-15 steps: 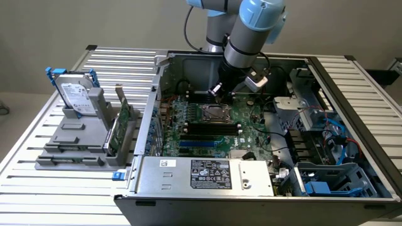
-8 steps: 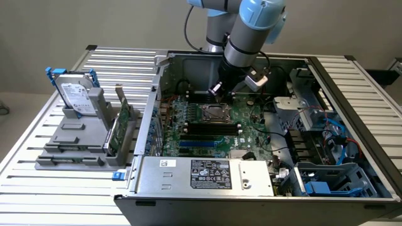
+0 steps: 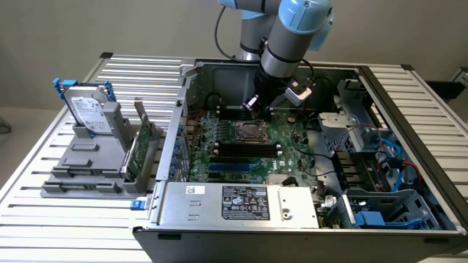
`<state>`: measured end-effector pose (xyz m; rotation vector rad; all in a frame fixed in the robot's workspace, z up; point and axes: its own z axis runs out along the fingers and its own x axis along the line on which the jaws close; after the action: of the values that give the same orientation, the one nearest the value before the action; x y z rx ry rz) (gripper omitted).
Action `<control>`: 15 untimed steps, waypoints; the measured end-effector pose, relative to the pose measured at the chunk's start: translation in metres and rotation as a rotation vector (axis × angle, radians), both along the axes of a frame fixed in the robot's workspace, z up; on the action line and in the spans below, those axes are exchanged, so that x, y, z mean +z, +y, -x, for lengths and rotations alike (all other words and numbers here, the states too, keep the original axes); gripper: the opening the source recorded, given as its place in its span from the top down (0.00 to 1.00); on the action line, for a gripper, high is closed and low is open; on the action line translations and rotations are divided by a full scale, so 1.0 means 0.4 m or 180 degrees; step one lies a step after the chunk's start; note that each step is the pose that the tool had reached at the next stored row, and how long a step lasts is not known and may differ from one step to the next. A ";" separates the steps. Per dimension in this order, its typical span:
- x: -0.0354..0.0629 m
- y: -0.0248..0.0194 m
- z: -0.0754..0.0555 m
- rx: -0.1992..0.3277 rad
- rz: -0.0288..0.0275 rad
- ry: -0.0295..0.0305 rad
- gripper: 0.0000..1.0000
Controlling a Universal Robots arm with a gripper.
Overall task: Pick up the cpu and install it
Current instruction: 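Install the first cpu locking lever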
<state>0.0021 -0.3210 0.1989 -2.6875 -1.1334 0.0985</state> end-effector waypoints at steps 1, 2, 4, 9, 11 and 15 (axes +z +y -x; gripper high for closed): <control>0.000 0.000 0.000 0.0000 0.0003 0.0004 0.89; 0.000 0.000 0.000 0.0000 0.0008 0.0007 0.89; 0.000 0.000 0.000 0.0000 0.0021 0.0013 0.89; 0.000 0.000 0.000 0.0000 0.0051 0.0024 0.89; 0.000 0.000 0.000 0.0001 0.0061 0.0026 0.89; 0.000 0.000 0.000 0.0001 0.0067 0.0026 0.89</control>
<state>0.0020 -0.3211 0.1990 -2.7027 -1.1365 0.1221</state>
